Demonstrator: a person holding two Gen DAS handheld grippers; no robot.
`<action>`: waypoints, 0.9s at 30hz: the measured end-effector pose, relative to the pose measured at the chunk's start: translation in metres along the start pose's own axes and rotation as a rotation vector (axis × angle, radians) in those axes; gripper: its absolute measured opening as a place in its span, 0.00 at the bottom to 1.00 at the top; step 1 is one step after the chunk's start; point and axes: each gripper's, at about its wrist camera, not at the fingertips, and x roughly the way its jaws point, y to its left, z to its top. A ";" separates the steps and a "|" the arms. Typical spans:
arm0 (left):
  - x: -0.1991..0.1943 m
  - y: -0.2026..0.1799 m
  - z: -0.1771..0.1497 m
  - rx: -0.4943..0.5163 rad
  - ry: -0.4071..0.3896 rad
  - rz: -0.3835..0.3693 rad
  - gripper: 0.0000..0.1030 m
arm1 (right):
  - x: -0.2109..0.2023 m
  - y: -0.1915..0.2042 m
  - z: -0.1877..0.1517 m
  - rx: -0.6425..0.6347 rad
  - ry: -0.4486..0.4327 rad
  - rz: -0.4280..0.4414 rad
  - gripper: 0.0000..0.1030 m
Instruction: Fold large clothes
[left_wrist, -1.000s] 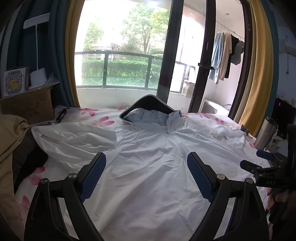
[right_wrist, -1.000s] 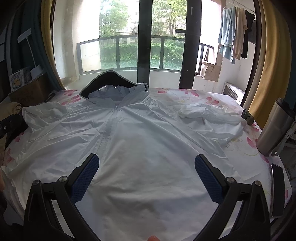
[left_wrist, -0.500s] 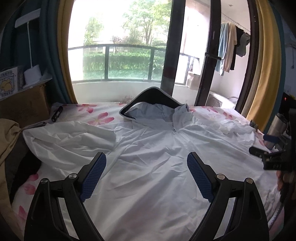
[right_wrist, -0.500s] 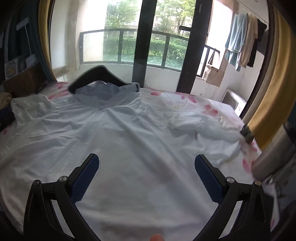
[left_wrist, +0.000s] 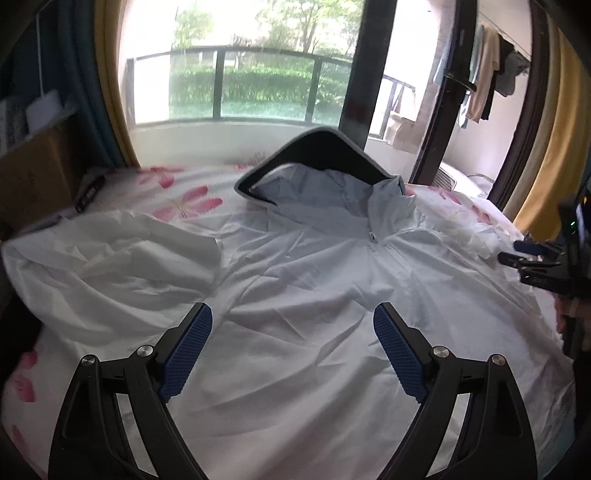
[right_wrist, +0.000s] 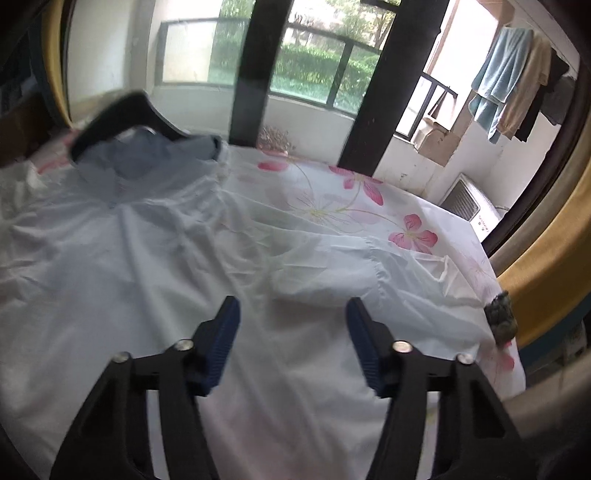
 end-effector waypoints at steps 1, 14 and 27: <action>0.005 0.002 0.001 -0.009 0.010 -0.004 0.89 | 0.006 -0.001 0.001 -0.005 0.011 -0.001 0.50; 0.017 0.026 0.002 -0.053 0.050 -0.067 0.89 | 0.023 -0.009 0.013 0.014 0.028 0.031 0.03; -0.016 0.077 0.000 -0.099 0.017 -0.059 0.89 | -0.064 0.087 0.074 -0.036 -0.196 0.163 0.02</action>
